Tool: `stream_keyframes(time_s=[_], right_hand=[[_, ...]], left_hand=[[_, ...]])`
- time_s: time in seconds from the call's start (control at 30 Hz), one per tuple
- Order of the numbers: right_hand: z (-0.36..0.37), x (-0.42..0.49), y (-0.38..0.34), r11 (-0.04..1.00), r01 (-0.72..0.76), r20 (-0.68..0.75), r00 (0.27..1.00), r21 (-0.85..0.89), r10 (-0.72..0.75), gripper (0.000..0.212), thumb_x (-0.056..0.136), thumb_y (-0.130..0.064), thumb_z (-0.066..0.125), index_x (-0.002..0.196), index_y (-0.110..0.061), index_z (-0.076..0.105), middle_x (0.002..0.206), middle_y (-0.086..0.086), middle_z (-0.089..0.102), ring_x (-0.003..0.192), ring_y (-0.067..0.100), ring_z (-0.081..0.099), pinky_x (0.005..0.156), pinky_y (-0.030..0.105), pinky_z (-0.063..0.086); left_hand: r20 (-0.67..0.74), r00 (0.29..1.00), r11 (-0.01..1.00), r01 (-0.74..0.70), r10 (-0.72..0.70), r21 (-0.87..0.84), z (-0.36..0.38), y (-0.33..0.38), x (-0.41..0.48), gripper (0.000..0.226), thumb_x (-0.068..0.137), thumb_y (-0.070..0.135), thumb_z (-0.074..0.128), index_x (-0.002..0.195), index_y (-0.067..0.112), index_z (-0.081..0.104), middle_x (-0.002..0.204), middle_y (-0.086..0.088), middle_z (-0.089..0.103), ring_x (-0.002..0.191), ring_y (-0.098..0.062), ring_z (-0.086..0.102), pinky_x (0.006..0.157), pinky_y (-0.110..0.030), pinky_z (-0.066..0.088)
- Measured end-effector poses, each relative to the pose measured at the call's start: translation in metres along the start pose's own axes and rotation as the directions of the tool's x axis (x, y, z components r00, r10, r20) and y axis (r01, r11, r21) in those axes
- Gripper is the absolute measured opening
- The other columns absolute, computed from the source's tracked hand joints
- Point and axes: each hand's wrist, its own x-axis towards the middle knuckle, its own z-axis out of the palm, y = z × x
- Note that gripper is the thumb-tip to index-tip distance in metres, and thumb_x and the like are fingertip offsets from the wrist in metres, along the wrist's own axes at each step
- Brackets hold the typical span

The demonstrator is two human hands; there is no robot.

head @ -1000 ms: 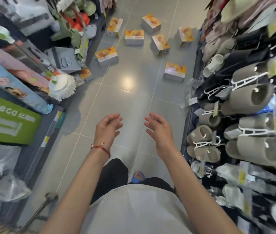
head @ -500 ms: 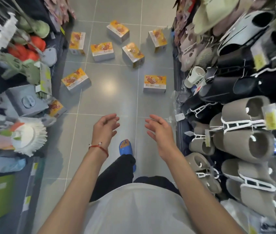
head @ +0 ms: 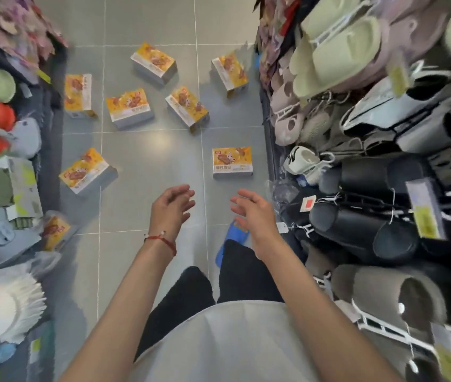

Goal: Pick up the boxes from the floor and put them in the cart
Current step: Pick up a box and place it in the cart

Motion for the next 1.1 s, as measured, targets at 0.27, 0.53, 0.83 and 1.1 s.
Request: stream_keyframes(time_s=[0.27, 0.53, 0.83, 1.1], right_hand=[[0.014, 0.095, -0.095, 0.992, -0.064, -0.01, 0.998, -0.107, 0.063, 0.02, 0.101, -0.014, 0.06, 0.117, -0.024, 0.066, 0.114, 0.003, 0.072, 0.103, 0.012, 0.069, 0.093, 0.029, 0.053], [0.051, 0.211, -0.129, 0.975, -0.156, -0.123, 0.983, -0.155, 0.138, 0.029, 0.1, -0.013, 0.06, 0.129, -0.017, 0.066, 0.119, 0.005, 0.07, 0.102, 0.014, 0.066, 0.089, 0.03, 0.054], [0.064, 0.372, -0.096, 0.932, -0.212, -0.218, 0.964, -0.293, 0.151, 0.027, 0.096, -0.019, 0.063, 0.123, -0.021, 0.067, 0.099, 0.001, 0.069, 0.094, 0.02, 0.066, 0.095, 0.043, 0.055], [0.055, 0.513, -0.032, 0.896, -0.234, -0.245, 0.958, -0.377, 0.147, 0.026, 0.093, -0.026, 0.064, 0.119, -0.027, 0.063, 0.121, 0.004, 0.068, 0.108, 0.024, 0.064, 0.105, 0.049, 0.052]], left_hand=[[-0.005, 0.994, 0.991, 0.105, -0.106, -0.087, 0.054, 0.075, 0.093, 0.021, 0.099, 0.009, 0.054, 0.116, 0.015, 0.064, 0.118, -0.007, 0.07, 0.104, -0.022, 0.065, 0.098, -0.038, 0.049], [0.045, 0.96, 0.96, 0.273, -0.276, 0.065, 0.066, 0.108, 0.224, 0.028, 0.097, 0.006, 0.057, 0.124, 0.004, 0.065, 0.112, -0.01, 0.067, 0.095, -0.02, 0.063, 0.077, -0.023, 0.052], [0.035, 0.918, 0.884, 0.368, -0.394, 0.289, 0.089, 0.074, 0.382, 0.029, 0.097, 0.004, 0.056, 0.125, 0.003, 0.064, 0.115, -0.013, 0.066, 0.1, -0.021, 0.06, 0.061, -0.017, 0.049], [0.019, 0.885, 0.807, 0.416, -0.466, 0.418, 0.13, -0.024, 0.501, 0.026, 0.098, 0.009, 0.053, 0.12, 0.006, 0.066, 0.109, -0.011, 0.066, 0.096, -0.023, 0.062, 0.092, -0.037, 0.051]])
